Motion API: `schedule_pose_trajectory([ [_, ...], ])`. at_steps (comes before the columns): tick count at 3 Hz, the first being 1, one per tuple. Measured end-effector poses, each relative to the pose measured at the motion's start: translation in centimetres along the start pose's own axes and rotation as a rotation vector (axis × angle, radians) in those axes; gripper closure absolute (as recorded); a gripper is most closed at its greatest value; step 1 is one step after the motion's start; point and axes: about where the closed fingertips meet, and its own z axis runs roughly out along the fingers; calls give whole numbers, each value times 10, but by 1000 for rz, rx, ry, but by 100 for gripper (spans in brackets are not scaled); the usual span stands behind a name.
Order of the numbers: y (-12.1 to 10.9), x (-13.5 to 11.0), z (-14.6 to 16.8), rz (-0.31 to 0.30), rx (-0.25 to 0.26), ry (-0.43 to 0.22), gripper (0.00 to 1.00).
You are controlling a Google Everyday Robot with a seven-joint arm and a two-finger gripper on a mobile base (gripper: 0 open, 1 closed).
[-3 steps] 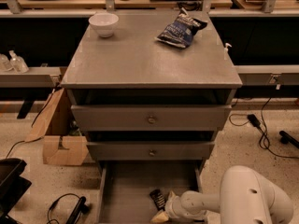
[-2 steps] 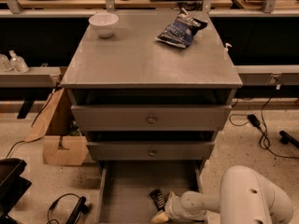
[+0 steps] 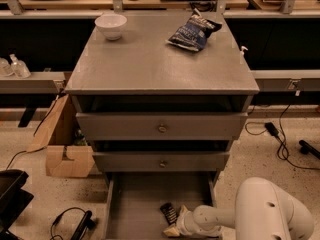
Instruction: Pick rxbar chocolate from bottom drawer and place on counter
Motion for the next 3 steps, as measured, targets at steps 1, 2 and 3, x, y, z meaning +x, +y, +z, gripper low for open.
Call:
schedule_pose_trajectory([
  [1,1,-2,-3,0,0,0,63],
  [2,1,-4,-6,0,0,0,87],
  [3,3,-9,-14,0,0,0,100],
])
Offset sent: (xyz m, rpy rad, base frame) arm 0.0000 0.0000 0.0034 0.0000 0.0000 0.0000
